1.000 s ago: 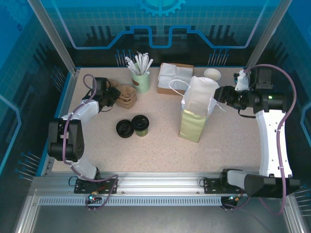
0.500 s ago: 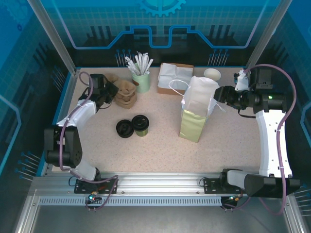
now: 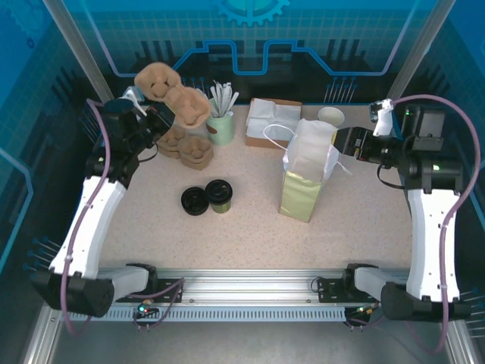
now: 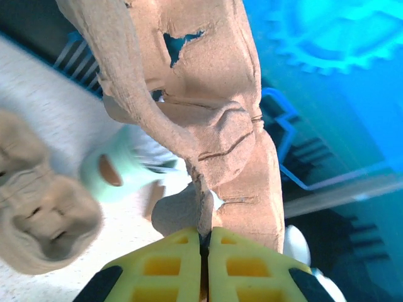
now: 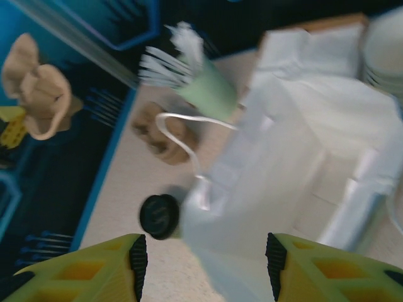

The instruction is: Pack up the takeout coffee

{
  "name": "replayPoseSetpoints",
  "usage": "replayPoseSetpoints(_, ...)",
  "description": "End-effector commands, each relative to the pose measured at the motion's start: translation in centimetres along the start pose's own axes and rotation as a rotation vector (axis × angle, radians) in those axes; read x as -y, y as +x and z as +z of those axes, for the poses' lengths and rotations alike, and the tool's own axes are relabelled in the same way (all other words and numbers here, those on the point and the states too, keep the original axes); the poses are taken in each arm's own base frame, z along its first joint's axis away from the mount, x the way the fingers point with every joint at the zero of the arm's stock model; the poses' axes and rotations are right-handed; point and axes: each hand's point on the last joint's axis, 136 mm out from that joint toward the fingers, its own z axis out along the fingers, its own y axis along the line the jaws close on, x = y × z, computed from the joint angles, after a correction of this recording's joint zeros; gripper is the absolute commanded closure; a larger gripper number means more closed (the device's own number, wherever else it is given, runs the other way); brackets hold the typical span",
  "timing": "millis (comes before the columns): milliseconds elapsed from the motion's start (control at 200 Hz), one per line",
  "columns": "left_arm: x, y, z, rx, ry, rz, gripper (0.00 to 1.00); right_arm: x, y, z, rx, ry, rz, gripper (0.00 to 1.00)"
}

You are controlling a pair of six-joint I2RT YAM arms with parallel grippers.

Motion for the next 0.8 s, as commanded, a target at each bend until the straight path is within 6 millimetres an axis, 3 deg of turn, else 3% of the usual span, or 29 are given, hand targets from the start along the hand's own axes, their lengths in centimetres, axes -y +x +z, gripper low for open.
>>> replayPoseSetpoints(0,5.3,1.3,-4.1,-0.06,0.159,0.147,0.91,-6.2,-1.4,-3.0,0.092,-0.247,-0.147,0.45)
replayPoseSetpoints(160,12.6,4.5,-8.5,-0.162,0.445,0.251,0.9,-11.5,-0.4,-5.6,0.099,-0.459,-0.266,0.44)
replayPoseSetpoints(355,17.9,9.1,-12.0,-0.295,0.691,0.348,0.91,-15.5,1.5,-7.6,0.102,-0.571,-0.374,0.45)
replayPoseSetpoints(555,20.0,12.4,-13.1,-0.377,0.833,0.396,0.91,-17.0,3.3,-8.1,0.076,-0.617,-0.411,0.46)
replayPoseSetpoints(795,21.0,14.1,-12.8,-0.409,0.885,0.42,0.92,-17.0,4.7,-7.2,0.024,-0.631,-0.403,0.5)
